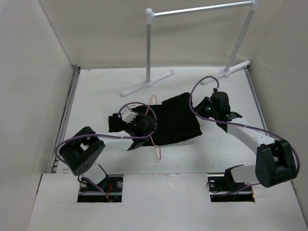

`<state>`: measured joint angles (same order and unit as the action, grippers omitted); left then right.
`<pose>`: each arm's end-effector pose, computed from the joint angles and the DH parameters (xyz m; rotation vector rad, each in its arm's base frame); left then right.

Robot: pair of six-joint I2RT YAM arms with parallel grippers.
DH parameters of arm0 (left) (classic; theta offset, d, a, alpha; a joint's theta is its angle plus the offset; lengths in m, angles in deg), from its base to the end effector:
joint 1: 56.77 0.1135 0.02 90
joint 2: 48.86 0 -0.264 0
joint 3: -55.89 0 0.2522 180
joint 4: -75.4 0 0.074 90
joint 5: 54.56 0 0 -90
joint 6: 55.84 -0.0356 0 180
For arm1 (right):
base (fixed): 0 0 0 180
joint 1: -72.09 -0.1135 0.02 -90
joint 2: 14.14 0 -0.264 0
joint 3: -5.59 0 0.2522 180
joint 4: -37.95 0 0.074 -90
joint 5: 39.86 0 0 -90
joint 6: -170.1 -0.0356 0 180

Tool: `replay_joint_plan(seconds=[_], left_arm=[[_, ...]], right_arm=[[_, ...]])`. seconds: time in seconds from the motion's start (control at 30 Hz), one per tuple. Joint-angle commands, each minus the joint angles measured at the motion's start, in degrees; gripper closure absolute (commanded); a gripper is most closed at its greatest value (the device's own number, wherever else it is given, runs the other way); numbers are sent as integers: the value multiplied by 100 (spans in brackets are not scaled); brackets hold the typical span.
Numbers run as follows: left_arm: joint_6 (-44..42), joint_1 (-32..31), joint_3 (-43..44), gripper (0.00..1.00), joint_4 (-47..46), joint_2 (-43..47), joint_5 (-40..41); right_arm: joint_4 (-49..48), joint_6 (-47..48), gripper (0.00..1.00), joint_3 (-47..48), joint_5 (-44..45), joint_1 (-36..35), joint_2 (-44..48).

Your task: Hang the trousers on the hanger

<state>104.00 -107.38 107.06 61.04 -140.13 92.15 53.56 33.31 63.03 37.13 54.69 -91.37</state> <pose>0.2153 -0.2153 0.1744 -0.8725 1.6179 -0.4824 0.2720 0.0936 0.2226 0.4538 2.2653 0.8553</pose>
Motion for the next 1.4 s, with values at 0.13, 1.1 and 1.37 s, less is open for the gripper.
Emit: replay_joint_plan(seconds=[0.13, 1.1, 1.37], left_arm=[[-796, 390, -568, 96, 553, 1418, -397], [-4003, -1086, 4167, 99, 3215, 1032, -617], [-4506, -1333, 5882, 99, 4129, 645, -951]], right_arm=[[387, 231, 88, 36, 167, 304, 60], [2128, 223, 32, 711, 809, -1803, 3811], [1452, 195, 30, 1177, 950, -2631, 3207]])
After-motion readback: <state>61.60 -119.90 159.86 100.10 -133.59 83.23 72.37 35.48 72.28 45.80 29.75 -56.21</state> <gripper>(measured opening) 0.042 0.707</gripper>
